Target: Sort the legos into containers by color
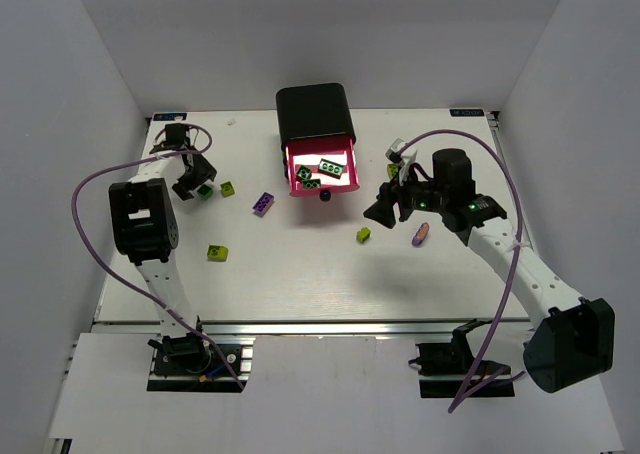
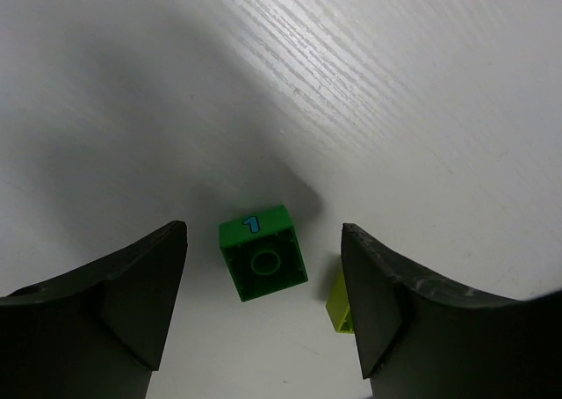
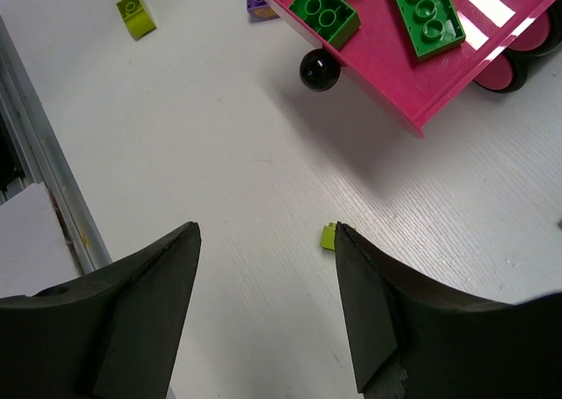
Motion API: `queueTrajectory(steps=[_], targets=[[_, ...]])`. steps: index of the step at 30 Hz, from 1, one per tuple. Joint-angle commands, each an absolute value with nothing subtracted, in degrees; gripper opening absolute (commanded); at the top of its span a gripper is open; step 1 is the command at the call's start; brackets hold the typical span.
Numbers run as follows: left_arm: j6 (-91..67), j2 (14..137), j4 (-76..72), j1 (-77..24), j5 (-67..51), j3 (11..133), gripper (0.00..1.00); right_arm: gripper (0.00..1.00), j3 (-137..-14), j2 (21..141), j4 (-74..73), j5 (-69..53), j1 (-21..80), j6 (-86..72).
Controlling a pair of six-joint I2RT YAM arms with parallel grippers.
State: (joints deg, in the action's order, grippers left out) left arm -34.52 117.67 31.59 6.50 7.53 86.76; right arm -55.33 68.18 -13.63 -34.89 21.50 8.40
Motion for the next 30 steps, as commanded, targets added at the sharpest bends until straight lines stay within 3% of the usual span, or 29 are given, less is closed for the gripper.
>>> queueTrajectory(steps=[1, 6, 7, 16, 19, 24, 30], targets=[[-34.5, 116.4, 31.6, 6.8, 6.7, 88.3, 0.8, 0.68, -56.3, 68.6, -13.6, -35.4, 21.4, 9.7], [-34.8, 117.3, 31.2, 6.8, 6.3, 88.0, 0.73, 0.68, -56.4, 68.6, -13.6, -35.3, 21.4, 9.8], [-34.8, 117.3, 31.0, 6.8, 5.7, 88.0, 0.68, 0.68, -56.4, 68.6, -13.6, -35.4, 21.3, 9.8], [-35.2, 117.1, 30.5, 6.8, 2.9, 86.9, 0.48, 0.68, -56.4, 67.7, -13.8, -35.7, 21.2, 9.6], [-34.5, 116.5, 30.8, 6.8, 2.4, 86.9, 0.38, 0.68, -56.5, 67.3, -13.8, -35.9, 21.2, 9.5], [-33.0, 114.4, 30.9, 6.8, 0.1, 86.7, 0.1, 0.68, -56.5, 66.8, -13.9, -36.1, 21.3, 9.4], [-29.5, 102.2, 27.2, 5.0, -7.5, 83.5, 0.06, 0.68, -56.5, 66.4, -13.9, -36.5, 21.3, 9.3]])
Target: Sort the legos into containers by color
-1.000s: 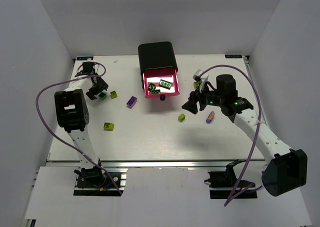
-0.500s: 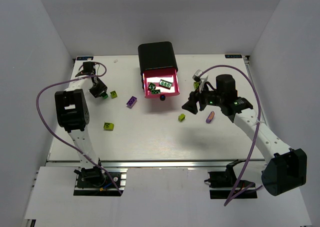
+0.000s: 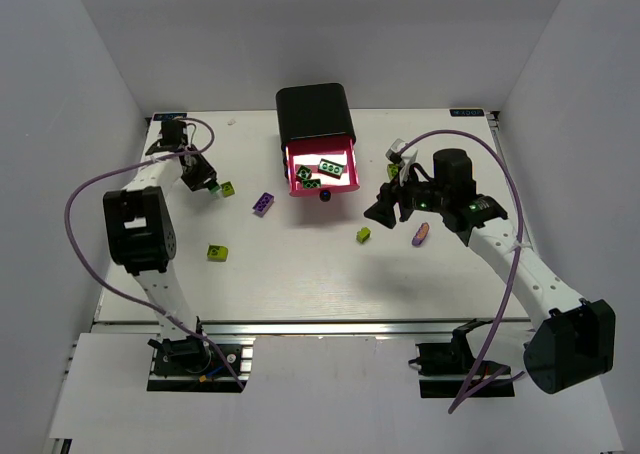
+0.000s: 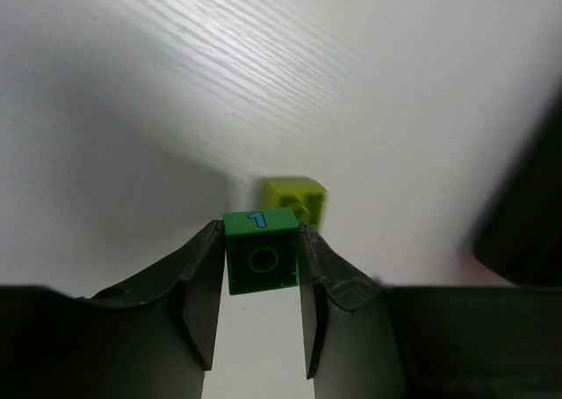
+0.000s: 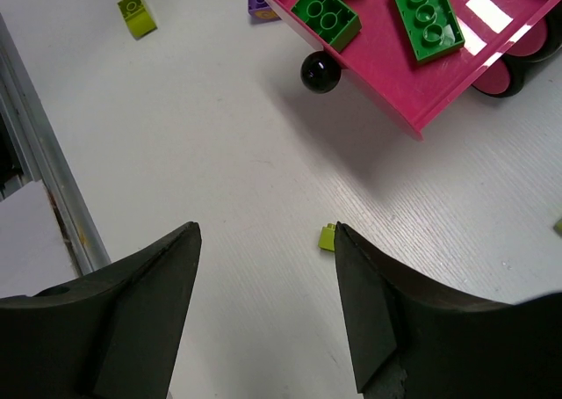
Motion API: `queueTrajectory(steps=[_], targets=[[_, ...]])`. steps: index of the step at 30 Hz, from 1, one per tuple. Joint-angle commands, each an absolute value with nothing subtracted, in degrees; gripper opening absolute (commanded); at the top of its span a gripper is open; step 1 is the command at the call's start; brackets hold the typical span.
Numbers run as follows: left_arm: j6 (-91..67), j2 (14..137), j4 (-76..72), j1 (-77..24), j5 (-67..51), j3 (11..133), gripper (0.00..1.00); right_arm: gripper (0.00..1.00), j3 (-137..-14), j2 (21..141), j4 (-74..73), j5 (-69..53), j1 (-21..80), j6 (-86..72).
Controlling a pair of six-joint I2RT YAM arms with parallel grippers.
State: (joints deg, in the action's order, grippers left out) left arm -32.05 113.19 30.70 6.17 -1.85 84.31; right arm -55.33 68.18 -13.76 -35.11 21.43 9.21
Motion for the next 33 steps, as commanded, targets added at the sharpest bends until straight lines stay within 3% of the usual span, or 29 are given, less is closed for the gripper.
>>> queueTrajectory(steps=[1, 5, 10, 23, 27, 30, 31, 33], targets=[[-29.4, 100.3, 26.1, 5.0, -9.7, 82.5, 0.05, 0.68, -56.5, 66.5, -14.0, -36.5, 21.0, 9.3], [-29.6, 93.2, 22.0, 3.7, -18.9, 78.8, 0.04, 0.68, -56.4, 66.7, -14.1, -36.5, 21.2, 9.4], [-30.6, 93.5, 20.8, -2.7, -29.7, 80.6, 0.03, 0.67, -56.4, 67.2, -14.1, -36.5, 21.3, 9.4], [-31.4, 101.0, 21.4, -19.1, -22.2, 93.0, 0.07, 0.67, -56.5, 68.2, -14.3, -35.3, 21.2, 9.8], [-31.6, 104.3, 22.6, -22.4, -18.4, 96.4, 0.16, 0.67, -56.6, 68.4, -14.3, -35.2, 21.2, 10.1], [-31.1, 108.1, 25.3, -24.8, -13.9, 101.0, 0.35, 0.67, -56.7, 68.5, -14.5, -35.2, 21.3, 10.3], [-30.9, 109.1, 26.0, -25.3, -12.1, 101.9, 0.47, 0.68, -56.7, 68.5, -14.5, -35.1, 21.1, 10.4], [-30.8, 111.3, 27.8, -26.0, -10.8, 104.7, 0.51, 0.68, -56.7, 68.5, -14.7, -34.9, 21.2, 10.5]])
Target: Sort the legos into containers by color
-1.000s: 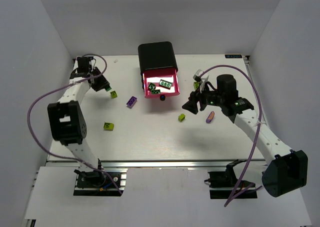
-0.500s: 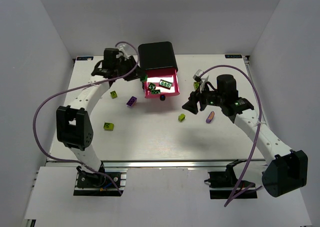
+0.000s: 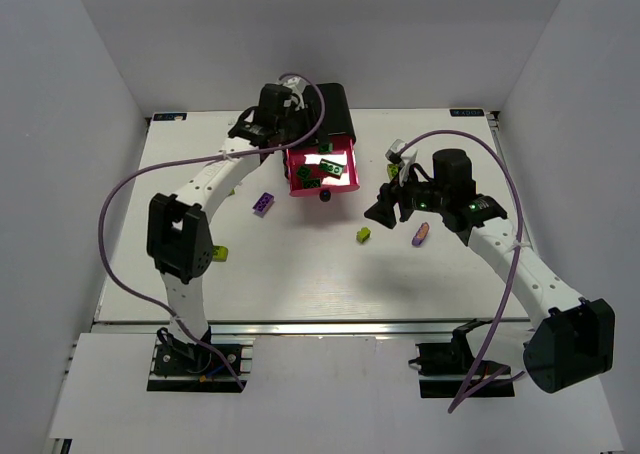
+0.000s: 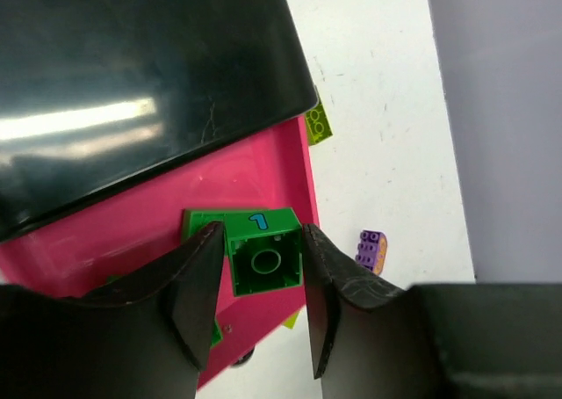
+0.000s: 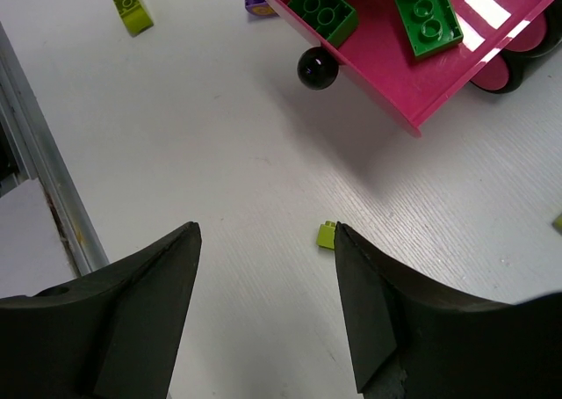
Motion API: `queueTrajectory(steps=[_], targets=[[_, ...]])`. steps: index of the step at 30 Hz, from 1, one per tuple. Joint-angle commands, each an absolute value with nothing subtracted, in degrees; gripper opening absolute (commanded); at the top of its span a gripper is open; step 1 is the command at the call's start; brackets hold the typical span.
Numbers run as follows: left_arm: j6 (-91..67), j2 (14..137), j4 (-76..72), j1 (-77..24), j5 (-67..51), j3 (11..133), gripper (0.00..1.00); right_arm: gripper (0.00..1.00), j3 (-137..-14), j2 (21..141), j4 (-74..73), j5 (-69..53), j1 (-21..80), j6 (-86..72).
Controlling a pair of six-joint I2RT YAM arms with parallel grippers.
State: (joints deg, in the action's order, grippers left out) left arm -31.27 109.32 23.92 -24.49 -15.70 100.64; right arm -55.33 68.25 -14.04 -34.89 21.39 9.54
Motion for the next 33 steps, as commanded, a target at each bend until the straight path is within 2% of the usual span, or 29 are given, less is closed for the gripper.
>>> queueTrajectory(steps=[1, 5, 6, 7, 8, 10, 12, 13, 14, 15, 16, 17, 18, 20, 21, 22, 24, 25, 26, 29, 33], targets=[[-30.8, 111.8, 28.0, -26.6, -10.5, 105.2, 0.52, 0.68, -56.7, 68.4, -14.5, -34.9, 21.0, 10.6], [-30.7, 112.7, 28.7, -27.2, -9.7, 107.6, 0.55, 0.71, -56.6, 68.6, -15.2, -35.6, 21.1, 12.5], [-30.4, 112.5, 29.0, -27.2, -9.6, 107.9, 0.6, 0.72, -56.7, 68.7, -15.5, -36.6, 21.0, 13.6], [-30.2, 112.2, 29.4, -27.7, -9.4, 108.5, 0.6, 0.74, -56.8, 68.9, -15.9, -37.3, 21.1, 14.7], [-30.1, 111.9, 29.5, -27.7, -9.1, 108.5, 0.67, 0.75, -56.9, 68.9, -17.0, -38.3, 21.0, 17.2], [-29.4, 109.8, 30.1, -27.7, -8.9, 107.5, 0.68, 0.75, -56.9, 69.2, -17.9, -38.8, 21.4, 19.5], [-28.4, 106.8, 30.2, -27.7, -8.9, 105.4, 0.68, 0.73, -56.3, 69.1, -18.0, -40.2, 21.4, 25.7], [-27.9, 104.6, 29.5, -27.7, -8.5, 101.5, 0.67, 0.63, -55.6, 68.9, -17.6, -40.8, 21.9, 28.9], [-27.3, 99.3, 28.7, -27.1, -7.5, 98.6, 0.63, 0.53, -55.4, 68.9, -17.5, -42.3, 22.1, 36.4], [-26.0, 96.1, 27.6, -27.1, -7.2, 95.4, 0.51, 0.38, -55.1, 69.3, -18.7, -43.0, 22.2, 42.0], [-25.5, 92.3, 24.8, -26.3, -7.0, 91.7, 0.4, 0.15, -55.1, 70.6, -19.1, -42.4, 22.9, 46.3], [-24.5, 84.5, 23.3, -26.3, -5.6, 83.5, 0.29, 0.06, -56.1, 71.7, -19.8, -40.9, 23.7, 50.2], [-22.2, 80.3, 20.7, -26.3, -1.2, 79.4, 0.1, 0.03, -56.9, 75.0, -21.9, -39.8, 24.2, 57.2], [-20.7, 73.5, 18.9, -26.3, 2.1, 68.2, 0.04, 0.0, -61.0, 78.8, -24.9, -37.3, 26.2, 63.6], [-19.3, 68.3, 18.6, -26.3, 5.1, 65.5, 0.07, 0.0, -62.4, 82.8, -26.1, -36.5, 26.8, 67.3], [-18.3, 66.1, 19.2, -26.3, 6.8, 63.3, 0.15, 0.01, -63.8, 84.7, -28.0, -35.6, 28.1, 68.3], [-16.7, 61.1, 19.9, -26.3, 11.4, 57.6, 0.41, 0.02, -67.1, 89.1, -28.6, -33.0, 30.1, 68.4], [-15.8, 59.5, 20.0, -26.3, 12.9, 56.1, 0.61, 0.03, -67.8, 90.2, -26.7, -31.6, 31.5, 67.6], [-15.5, 58.4, 19.9, -26.3, 14.1, 54.8, 0.67, 0.04, -68.0, 91.2, -25.0, -28.1, 32.1, 66.5], [-13.8, 54.8, 20.3, -26.3, 17.5, 52.6, 0.78, 0.06, -68.4, 94.7, -15.8, -19.8, 35.0, 61.6], [-13.5, 51.2, 20.0, -26.3, 18.7, 51.3, 0.82, 0.06, -69.1, 98.5, -6.4, -12.9, 37.1, 57.4]])
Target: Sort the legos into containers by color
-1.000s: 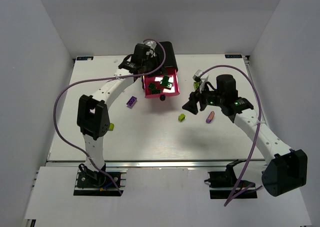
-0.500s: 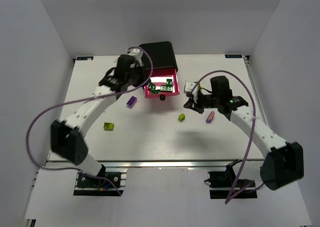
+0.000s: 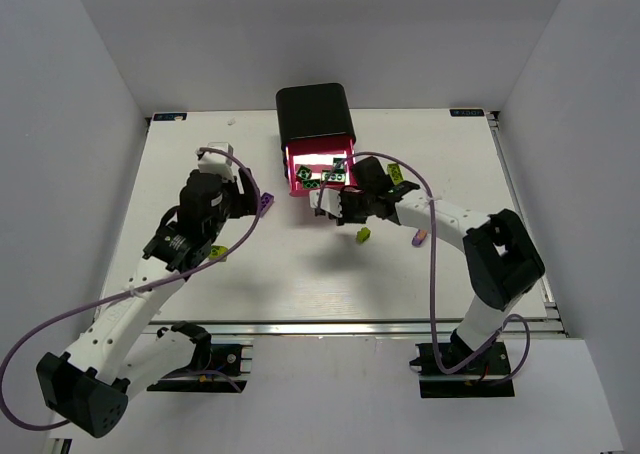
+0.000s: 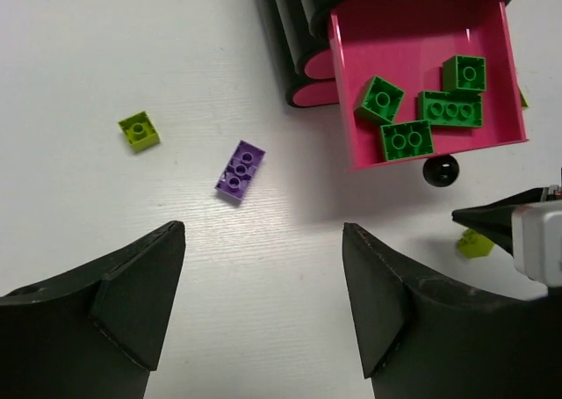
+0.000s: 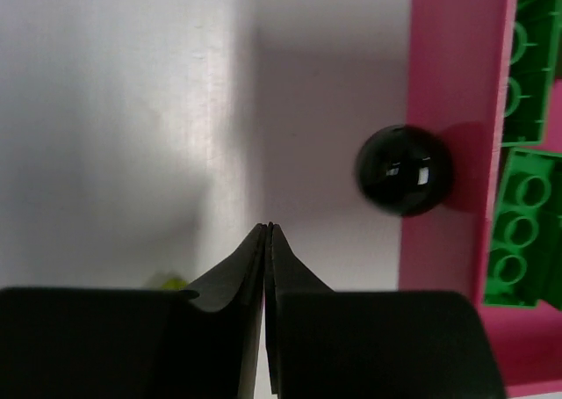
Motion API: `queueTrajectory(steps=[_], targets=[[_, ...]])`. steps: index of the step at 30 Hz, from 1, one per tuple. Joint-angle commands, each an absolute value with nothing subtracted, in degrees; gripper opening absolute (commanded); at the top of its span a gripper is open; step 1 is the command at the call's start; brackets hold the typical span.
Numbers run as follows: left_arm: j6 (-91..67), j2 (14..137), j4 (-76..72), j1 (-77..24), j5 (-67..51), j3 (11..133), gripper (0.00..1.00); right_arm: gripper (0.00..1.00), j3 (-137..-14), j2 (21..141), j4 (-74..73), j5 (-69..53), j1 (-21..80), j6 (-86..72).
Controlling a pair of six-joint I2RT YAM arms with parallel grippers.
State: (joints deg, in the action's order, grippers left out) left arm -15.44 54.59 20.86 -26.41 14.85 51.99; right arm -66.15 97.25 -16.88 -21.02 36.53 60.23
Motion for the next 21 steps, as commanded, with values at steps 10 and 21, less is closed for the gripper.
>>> queueTrajectory(steps=[10, 21], targets=[[-12.7, 48.7, 20.1, -26.3, 20.5, 50.8, 0.83, 0.08, -73.6, 103.2, 5.1, -5.5, 38.2, 50.9], [-12.8, 48.6, 20.1, -26.3, 22.5, 50.4, 0.84, 0.11, -82.0, 107.6, 4.6, -3.6, 38.1, 46.8]])
